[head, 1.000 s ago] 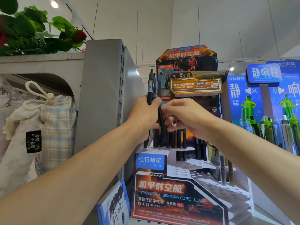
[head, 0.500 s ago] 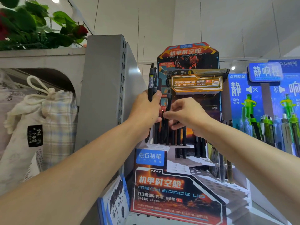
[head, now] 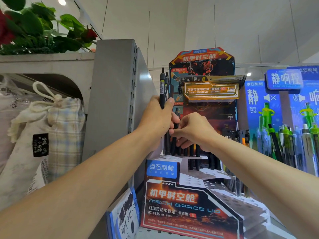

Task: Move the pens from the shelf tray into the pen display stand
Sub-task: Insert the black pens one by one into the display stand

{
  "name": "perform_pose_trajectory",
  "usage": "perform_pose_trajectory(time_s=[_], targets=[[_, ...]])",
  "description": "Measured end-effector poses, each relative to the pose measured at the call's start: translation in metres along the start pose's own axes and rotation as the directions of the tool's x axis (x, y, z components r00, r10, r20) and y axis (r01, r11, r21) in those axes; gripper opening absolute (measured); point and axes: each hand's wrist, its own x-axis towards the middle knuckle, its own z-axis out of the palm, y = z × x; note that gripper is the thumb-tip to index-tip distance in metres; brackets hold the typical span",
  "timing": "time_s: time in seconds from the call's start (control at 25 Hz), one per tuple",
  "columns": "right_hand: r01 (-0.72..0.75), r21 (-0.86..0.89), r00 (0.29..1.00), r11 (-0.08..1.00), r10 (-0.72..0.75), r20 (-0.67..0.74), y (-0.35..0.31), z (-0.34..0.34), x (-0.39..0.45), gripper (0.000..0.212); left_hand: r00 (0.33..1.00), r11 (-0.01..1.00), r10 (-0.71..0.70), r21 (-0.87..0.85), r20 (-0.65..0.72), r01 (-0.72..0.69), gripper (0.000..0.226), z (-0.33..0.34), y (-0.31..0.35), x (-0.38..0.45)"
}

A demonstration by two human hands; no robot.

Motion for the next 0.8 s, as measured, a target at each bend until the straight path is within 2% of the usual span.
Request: perform_pose_trajectory(time_s=[0.12,0.24,0.4,0.56,0.64,0.72,0.8], targets=[[-0.026,-0.13,0.999,0.991,0.03,0.027,0.003,0.007,-0.002,0.026,1.0,1.0,0.015,-0.009,-0.016,-0.015,0.023,0.001,0.002,0.001],[-0.033,-0.27,0.999,0.962,0.031,-0.011,0.004,0.011,-0.003,0.029,0.999,1.0,0.013,0.012,-0.032,-0.013,0.032,0.004,0.003,0.0],[-0.061,-0.306,0.998,0.95,0.066,0.007,0.002,0.012,-0.007,0.028,0.997,0.989,0.036,0.145,-0.069,-0.025,0.036,0.003,0.002,0.002],[-0.062,-0.325,0.996,0.944,0.081,0.045,-0.001,0.006,-0.01,0.028,0.999,0.988,0.02,0.153,-0.045,-0.013,0.033,0.002,0.002,0.0],[-0.004,-0.219,1.0,0.976,0.005,0.004,-0.006,-0.003,-0.012,0.024,1.0,0.988,-0.001,0.153,-0.02,0.004,0.031,0.001,0.001,-0.001],[0.071,0.066,0.997,0.995,-0.072,0.013,-0.013,-0.015,-0.015,0.017,1.0,0.987,-0.007,0.16,0.01,0.005,0.029,0.0,0.0,-0.001],[0.077,0.316,0.988,0.946,-0.115,0.103,-0.017,-0.027,-0.02,0.016,0.999,0.991,-0.013,0.136,0.033,0.009,0.027,0.001,-0.001,-0.001]])
